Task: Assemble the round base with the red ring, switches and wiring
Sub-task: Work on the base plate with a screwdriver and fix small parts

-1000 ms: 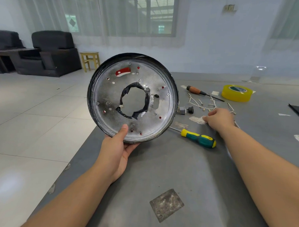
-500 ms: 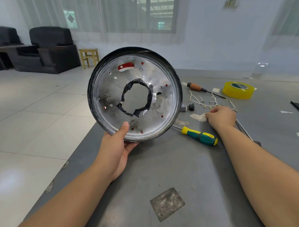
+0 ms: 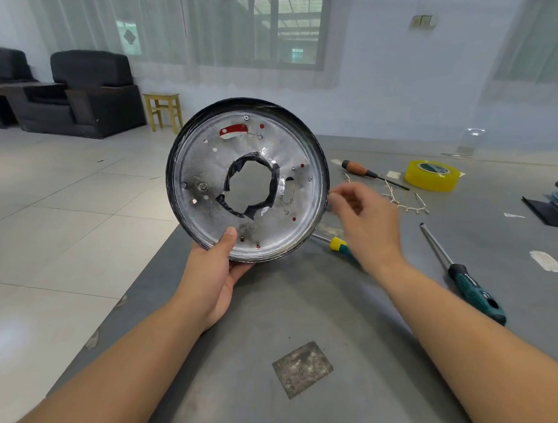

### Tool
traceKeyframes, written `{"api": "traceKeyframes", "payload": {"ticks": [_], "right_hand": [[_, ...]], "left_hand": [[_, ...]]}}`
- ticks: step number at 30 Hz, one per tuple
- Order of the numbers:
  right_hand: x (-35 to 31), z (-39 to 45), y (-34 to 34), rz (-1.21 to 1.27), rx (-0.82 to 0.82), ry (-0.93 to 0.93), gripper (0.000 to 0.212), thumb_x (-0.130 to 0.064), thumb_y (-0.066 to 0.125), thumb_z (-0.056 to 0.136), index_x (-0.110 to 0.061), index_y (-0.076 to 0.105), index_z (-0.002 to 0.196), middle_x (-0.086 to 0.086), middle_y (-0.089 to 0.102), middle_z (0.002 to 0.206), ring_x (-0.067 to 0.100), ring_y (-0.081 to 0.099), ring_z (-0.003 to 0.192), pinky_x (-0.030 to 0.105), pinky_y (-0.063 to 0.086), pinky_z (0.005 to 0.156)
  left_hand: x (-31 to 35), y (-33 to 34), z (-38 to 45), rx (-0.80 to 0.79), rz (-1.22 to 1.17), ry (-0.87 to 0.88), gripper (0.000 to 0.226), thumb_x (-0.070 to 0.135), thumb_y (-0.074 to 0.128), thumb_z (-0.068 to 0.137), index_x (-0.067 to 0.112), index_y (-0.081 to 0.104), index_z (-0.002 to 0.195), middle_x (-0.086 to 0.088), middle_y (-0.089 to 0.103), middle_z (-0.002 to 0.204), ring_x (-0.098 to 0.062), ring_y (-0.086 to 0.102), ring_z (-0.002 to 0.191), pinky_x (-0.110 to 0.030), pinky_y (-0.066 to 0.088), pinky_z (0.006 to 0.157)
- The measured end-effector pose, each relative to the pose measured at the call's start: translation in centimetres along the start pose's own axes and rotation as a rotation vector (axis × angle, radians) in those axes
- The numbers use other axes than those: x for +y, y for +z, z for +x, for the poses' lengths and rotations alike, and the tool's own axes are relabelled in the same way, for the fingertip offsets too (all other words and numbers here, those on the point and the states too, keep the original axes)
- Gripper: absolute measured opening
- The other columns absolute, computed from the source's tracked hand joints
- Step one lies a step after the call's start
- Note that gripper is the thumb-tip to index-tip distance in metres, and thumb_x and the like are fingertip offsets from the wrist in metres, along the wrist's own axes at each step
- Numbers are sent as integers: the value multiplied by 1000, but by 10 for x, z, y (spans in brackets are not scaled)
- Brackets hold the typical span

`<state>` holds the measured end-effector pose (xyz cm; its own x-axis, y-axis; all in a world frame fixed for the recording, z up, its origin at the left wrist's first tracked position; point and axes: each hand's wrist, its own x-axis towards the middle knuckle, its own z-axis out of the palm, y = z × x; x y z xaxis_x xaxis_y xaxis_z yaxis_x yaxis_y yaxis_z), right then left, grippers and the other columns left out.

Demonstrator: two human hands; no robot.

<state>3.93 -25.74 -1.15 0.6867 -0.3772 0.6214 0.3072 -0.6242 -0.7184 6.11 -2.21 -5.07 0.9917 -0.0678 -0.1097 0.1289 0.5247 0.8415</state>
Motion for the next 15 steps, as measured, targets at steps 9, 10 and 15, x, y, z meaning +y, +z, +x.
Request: {"api": "traceKeyframes", "payload": {"ticks": [9,10,15], "right_hand": [[-17,-26,10,-188,-36,-442,9,-9,67,98,-6,74,104,4,71,99,12,61,89,6,39,87],[-19,-31,13,-193,-88,-485,11,-10,66,99,-6,74,105,4,71,99,14,63,91,7,40,88],[-22,-49,29,-255,-282,-582,17,-18,69,98,-12,74,113,-1,73,96,18,67,91,30,53,84]], "left_hand": [[2,1,0,24,-26,-5,35,14,58,108,14,58,142,-4,76,127,-22,73,116,-38,65,84],[2,1,0,20,-18,0,35,14,58,108,15,57,143,-3,76,126,-22,73,115,-38,66,83],[1,0,-1,-2,7,15,33,13,56,108,11,59,141,-11,77,121,-26,76,110,-36,66,77]]}}
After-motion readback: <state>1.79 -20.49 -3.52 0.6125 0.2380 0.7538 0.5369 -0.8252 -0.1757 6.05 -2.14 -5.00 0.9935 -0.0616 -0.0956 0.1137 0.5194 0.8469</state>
